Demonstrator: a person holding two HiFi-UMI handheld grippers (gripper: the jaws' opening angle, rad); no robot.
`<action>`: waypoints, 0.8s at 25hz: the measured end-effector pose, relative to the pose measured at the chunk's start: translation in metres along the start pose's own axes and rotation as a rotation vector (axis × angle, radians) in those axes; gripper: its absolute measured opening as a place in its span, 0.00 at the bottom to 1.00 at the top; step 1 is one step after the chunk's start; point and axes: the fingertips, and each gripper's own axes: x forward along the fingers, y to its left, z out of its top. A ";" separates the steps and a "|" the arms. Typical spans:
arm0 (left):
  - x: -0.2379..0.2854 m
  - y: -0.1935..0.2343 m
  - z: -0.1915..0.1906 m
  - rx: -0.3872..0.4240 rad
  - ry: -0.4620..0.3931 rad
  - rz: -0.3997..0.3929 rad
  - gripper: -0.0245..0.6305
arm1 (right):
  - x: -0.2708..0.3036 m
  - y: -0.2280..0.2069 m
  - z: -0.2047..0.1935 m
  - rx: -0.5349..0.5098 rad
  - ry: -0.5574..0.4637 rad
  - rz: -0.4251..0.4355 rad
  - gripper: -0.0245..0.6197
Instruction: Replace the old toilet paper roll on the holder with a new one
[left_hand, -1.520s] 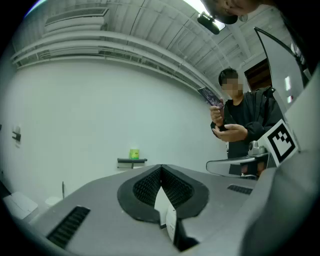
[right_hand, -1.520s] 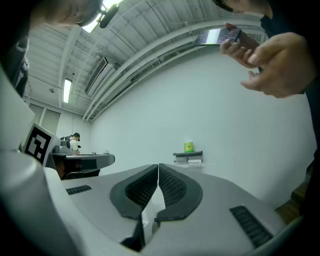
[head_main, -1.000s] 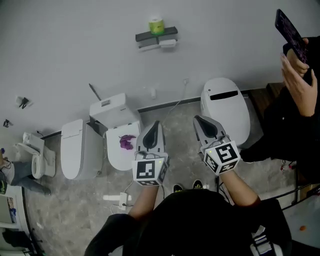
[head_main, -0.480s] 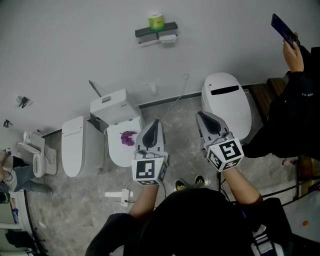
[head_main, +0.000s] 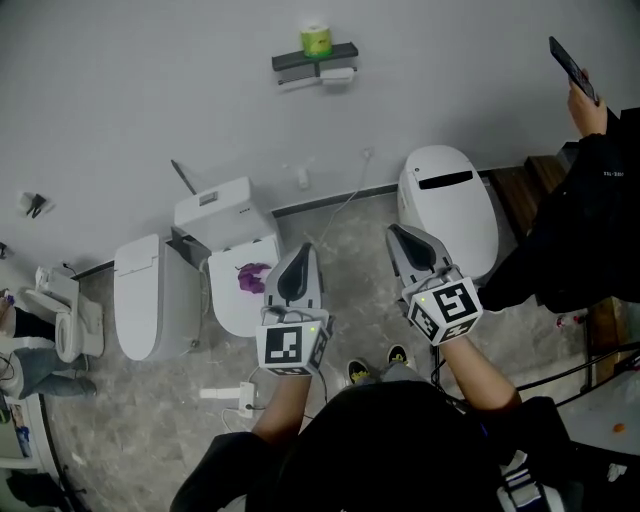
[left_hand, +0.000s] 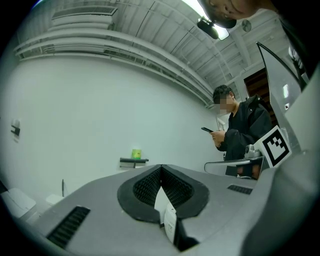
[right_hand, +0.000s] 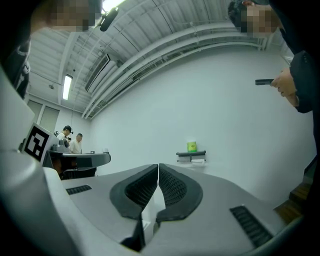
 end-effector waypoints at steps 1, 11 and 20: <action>0.001 0.001 0.001 -0.004 -0.004 -0.005 0.07 | 0.001 0.002 0.001 -0.001 0.002 0.000 0.07; 0.025 0.007 -0.001 -0.001 -0.020 -0.021 0.07 | 0.017 -0.015 -0.005 0.002 -0.007 -0.023 0.07; 0.104 0.021 0.003 0.021 -0.027 -0.012 0.07 | 0.080 -0.069 0.005 0.008 -0.034 -0.003 0.07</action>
